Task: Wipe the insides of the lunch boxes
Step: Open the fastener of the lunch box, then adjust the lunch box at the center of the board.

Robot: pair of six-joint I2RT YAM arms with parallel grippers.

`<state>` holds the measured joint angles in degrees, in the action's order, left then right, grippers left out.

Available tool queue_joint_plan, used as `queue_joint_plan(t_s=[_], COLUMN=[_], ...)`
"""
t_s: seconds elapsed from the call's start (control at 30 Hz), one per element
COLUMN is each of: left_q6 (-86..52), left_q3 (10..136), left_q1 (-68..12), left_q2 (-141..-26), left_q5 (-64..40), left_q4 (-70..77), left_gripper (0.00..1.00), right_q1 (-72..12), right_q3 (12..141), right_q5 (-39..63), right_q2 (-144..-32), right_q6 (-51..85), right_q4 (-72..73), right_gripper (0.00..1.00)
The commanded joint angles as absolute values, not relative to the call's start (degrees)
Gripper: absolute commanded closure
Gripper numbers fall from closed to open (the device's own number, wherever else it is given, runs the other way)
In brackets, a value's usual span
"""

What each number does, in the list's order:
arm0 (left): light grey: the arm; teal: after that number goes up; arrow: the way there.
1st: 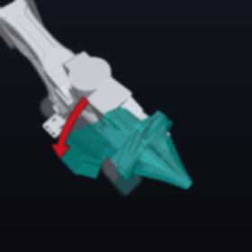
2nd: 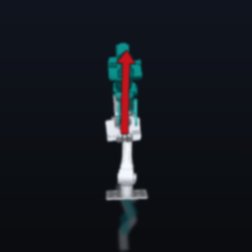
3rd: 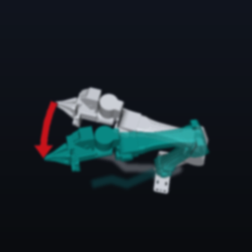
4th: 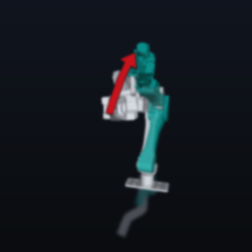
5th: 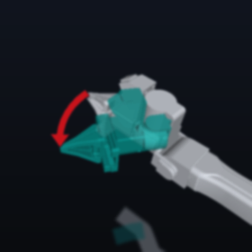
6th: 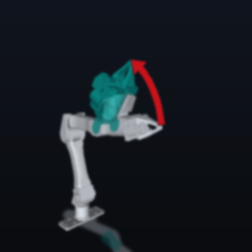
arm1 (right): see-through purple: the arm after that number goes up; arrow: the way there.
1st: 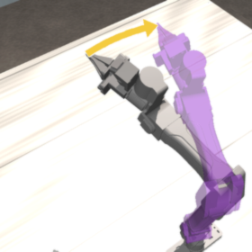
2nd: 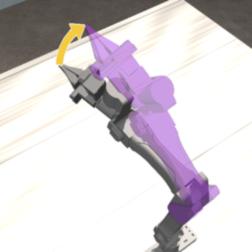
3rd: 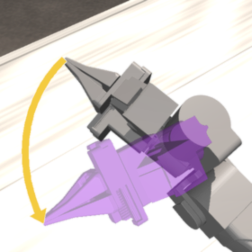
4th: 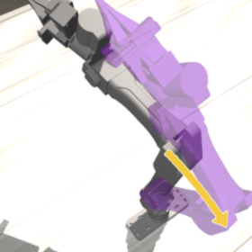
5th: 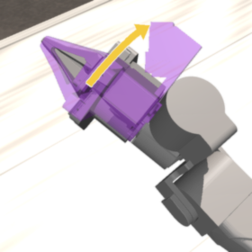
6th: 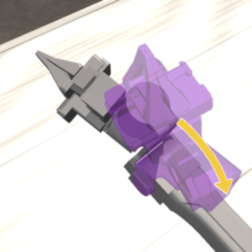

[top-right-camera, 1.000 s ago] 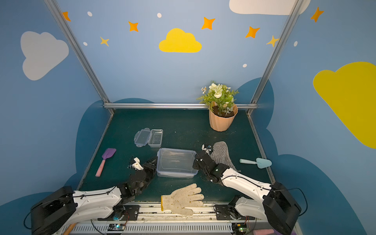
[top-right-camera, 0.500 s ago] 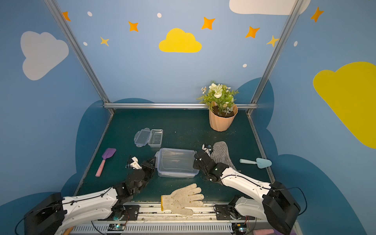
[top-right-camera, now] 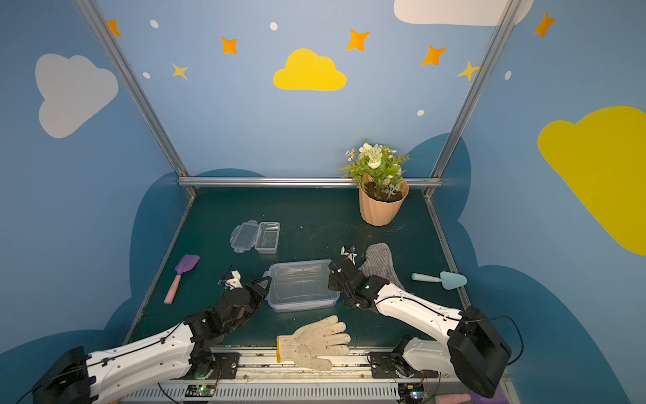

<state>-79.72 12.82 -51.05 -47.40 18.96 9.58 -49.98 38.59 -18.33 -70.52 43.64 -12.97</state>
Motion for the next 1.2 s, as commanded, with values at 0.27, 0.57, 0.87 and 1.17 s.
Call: queue_joint_plan(t_s=[0.27,0.57,0.87,1.17], left_q6=[-72.69,-58.52,-39.32,-17.34], left_q3=[20.88,28.89,53.09,87.80], left_q1=[-50.33,-48.37,-33.99,-27.04], left_q2=[-35.43,-35.05,-61.82,-95.30], left_q5=[18.93,21.18,-0.88,-15.43], left_q4=[-13.09,-16.90,-17.72,-42.53], left_gripper=[0.03,0.01,0.00,0.00], right_q1=[-39.01,-32.00,-26.20,-25.90], right_q3=[43.60,57.58,72.47,58.66], right_q5=[-7.73,5.73,13.32,19.85], right_q2=[-74.46,-85.97,-95.75,-77.47], right_q6=[26.27,10.86,7.32,20.61], right_q4=[-12.43,-8.42,-13.95,-12.12], right_gripper=[1.00,0.84,0.32,0.21])
